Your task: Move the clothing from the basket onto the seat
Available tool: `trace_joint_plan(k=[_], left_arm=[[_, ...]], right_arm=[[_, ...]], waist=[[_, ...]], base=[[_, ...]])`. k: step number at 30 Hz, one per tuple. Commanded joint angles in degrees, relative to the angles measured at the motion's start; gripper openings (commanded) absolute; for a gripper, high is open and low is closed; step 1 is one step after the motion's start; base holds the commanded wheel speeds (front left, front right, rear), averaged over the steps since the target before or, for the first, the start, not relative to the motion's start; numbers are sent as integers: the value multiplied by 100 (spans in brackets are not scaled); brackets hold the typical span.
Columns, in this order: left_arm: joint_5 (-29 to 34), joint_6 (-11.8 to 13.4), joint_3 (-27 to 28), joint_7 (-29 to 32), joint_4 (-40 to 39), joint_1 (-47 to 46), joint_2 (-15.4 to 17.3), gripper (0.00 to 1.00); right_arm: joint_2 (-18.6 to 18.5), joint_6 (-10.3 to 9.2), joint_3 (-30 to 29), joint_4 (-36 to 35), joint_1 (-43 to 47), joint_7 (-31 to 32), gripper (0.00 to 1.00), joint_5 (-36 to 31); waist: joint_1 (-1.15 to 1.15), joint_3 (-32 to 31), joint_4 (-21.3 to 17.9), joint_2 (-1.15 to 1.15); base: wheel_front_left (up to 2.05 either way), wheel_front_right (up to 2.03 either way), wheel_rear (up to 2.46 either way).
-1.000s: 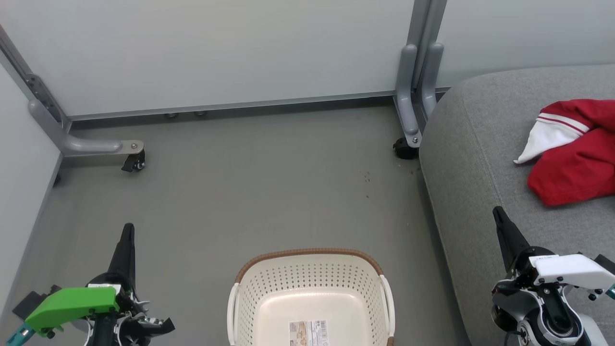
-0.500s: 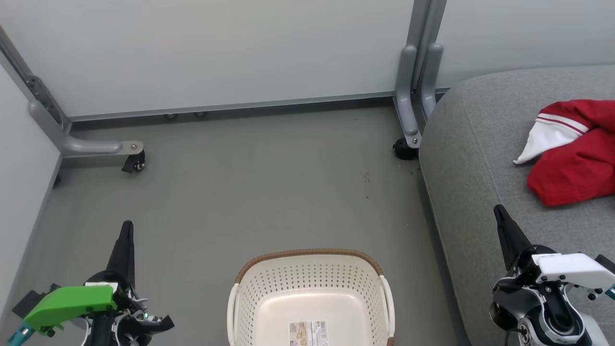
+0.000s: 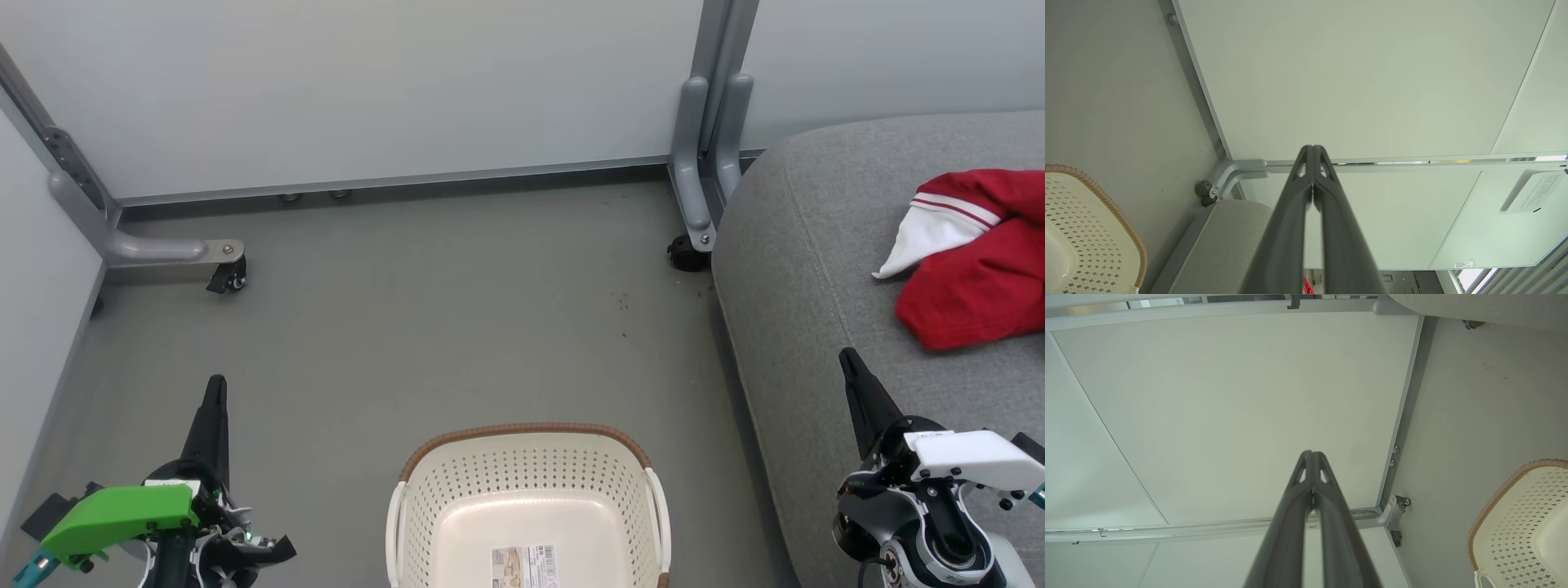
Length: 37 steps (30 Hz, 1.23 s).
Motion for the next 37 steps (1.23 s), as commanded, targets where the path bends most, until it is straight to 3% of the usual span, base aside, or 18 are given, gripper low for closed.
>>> trace_joint_plan(k=[1, 37], left_arm=[[-17, -29, 11, 21, 1, -65, 6, 0], [-18, -29, 9, 19, 0, -64, 7, 0]], right_arm=[[11, 2, -16, 14, -38, 34, 0, -18], [56, 2, -79, 17, -46, 81, 0, -81]], waist=[[0, 0, 0, 0], [0, 0, 0, 0]], base=[[0, 0, 0], [0, 0, 0]])
